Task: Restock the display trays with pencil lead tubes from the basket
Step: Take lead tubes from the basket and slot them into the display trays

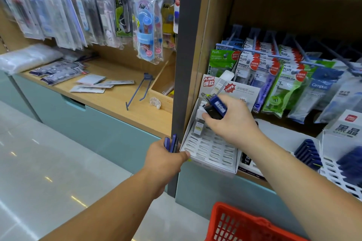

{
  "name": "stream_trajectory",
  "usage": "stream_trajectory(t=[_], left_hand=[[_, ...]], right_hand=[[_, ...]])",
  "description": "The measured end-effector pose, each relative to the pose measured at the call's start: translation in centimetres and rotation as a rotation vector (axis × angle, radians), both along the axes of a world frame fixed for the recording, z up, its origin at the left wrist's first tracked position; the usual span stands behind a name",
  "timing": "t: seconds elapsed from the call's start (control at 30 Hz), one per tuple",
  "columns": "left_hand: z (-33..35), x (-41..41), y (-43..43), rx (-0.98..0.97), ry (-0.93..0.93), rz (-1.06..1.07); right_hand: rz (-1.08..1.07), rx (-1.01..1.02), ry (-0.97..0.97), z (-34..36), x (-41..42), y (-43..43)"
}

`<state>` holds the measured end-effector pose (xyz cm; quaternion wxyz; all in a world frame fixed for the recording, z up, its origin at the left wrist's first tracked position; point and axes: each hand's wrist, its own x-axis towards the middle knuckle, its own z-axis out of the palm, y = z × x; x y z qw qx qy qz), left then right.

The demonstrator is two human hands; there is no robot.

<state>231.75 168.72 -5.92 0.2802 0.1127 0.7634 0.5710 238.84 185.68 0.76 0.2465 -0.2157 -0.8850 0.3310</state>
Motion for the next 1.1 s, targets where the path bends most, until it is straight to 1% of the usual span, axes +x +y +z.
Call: stream_trajectory(t=[0.33,0.43,0.47,0.5,0.57,0.6,0.7,0.73,0.77,0.83,0.9,1.0,1.1], left_hand=[[0.0,0.1,0.0,-0.019,0.028,-0.017],[0.2,0.2,0.1,-0.019,0.045,-0.008],[0.3,0.3,0.1,-0.021,0.050,-0.009],[0.4,0.3,0.0,-0.026,0.064,-0.014],[0.4,0.3,-0.1,-0.022,0.108,-0.011],[0.5,0.3,-0.1,-0.010,0.141,0.001],[1.9,0.7,0.1,0.057,0.229,0.021],[2.7,1.3,0.2,0.106,0.213,0.003],[3.4,2.0,0.3,0.149,0.177,-0.035],[4.7,3.7,0.7,0.185,0.089,-0.154],[5.2,5.0,1.2,0.213,0.045,-0.247],[5.5,5.9,2.0,0.254,0.060,-0.240],[5.6,5.9,2.5,0.290,0.057,-0.207]], right_hand=[[-0.011,0.019,-0.015,-0.8,-0.5,0.2],[-0.010,0.161,-0.083,-1.0,-0.9,-0.2],[0.006,0.166,-0.086,-1.0,-1.0,-0.3],[0.031,0.126,-0.072,-0.9,-0.9,-0.4],[0.041,-0.057,-0.043,-0.3,-0.6,-0.4],[0.030,-0.206,-0.020,0.2,-0.2,-0.4],[0.063,-0.754,0.121,1.2,1.1,-0.5],[0.080,-0.890,0.153,1.4,1.6,-0.6],[0.089,-0.984,0.174,1.6,2.0,-0.6],[0.117,-1.113,0.207,1.9,2.9,-0.6],[0.156,-1.190,0.244,2.0,3.4,-0.6],[0.189,-1.231,0.281,1.9,3.9,-0.5],[0.230,-1.201,0.266,1.3,4.0,-0.2]])
